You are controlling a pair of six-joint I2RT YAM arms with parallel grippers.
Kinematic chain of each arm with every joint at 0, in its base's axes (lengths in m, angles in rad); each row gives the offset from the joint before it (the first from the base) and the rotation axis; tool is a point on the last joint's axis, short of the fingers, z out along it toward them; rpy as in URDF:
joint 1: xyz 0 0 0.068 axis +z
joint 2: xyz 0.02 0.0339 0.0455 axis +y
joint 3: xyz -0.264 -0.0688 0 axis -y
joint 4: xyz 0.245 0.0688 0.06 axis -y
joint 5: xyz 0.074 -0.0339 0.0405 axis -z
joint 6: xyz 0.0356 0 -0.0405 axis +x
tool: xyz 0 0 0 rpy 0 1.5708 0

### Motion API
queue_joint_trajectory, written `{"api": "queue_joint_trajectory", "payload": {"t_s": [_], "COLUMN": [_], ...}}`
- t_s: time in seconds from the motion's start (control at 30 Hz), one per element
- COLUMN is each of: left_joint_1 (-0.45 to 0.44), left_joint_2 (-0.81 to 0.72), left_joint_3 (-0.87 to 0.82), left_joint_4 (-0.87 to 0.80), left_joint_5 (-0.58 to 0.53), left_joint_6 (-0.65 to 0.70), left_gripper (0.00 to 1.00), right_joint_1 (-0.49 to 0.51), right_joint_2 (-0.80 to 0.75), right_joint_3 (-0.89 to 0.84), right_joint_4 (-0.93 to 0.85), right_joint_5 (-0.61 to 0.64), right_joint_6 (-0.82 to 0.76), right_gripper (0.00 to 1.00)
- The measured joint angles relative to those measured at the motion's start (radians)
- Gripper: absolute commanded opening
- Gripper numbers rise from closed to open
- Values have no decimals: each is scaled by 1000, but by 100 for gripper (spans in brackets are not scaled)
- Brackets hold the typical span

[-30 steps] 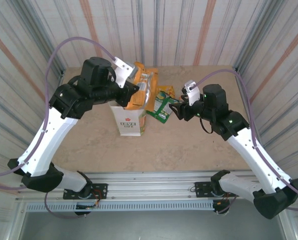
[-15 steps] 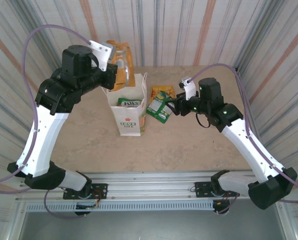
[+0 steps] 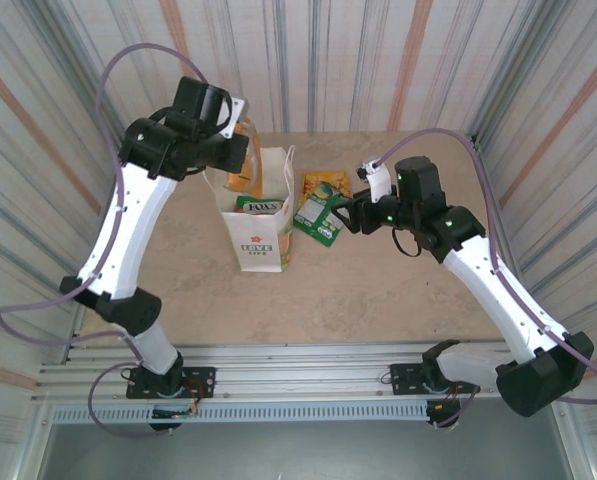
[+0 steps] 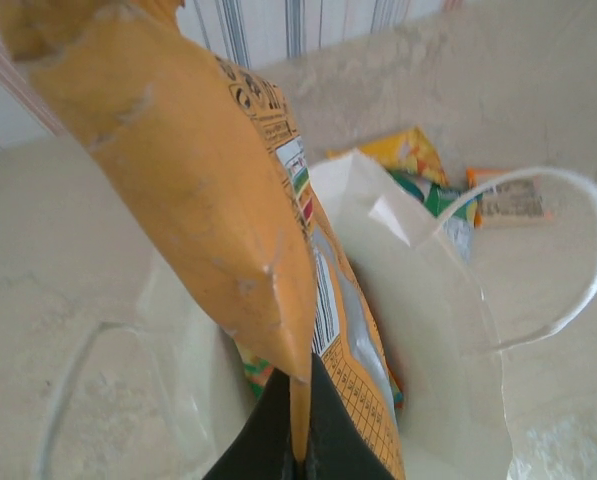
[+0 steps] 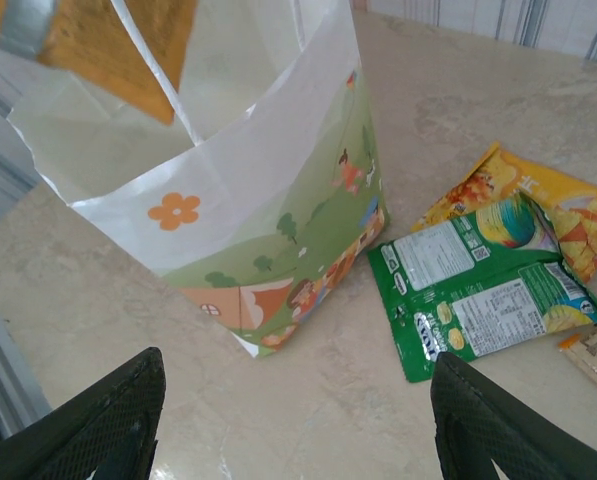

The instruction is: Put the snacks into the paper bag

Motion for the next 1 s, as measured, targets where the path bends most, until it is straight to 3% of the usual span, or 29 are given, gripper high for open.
{"api": "queue_joint_trajectory", "payload": {"t_s": [0.43,1.0], "left_joint_1": [0,0], "left_joint_2": [75,258], "left_joint_3": [105,170], "left_joint_4": [-283,-321], "left_joint_5": [104,117], "left_joint_6": [-72,-73], "left_gripper": [0,2], "right_joint_1": [-1,-1], "right_joint_2": [0,0], "right_joint_3": [0,0], "right_joint_4": [-15,-15], "right_joint_5": [0,1], "right_joint_6": [0,3], "right_gripper": [70,70]}}
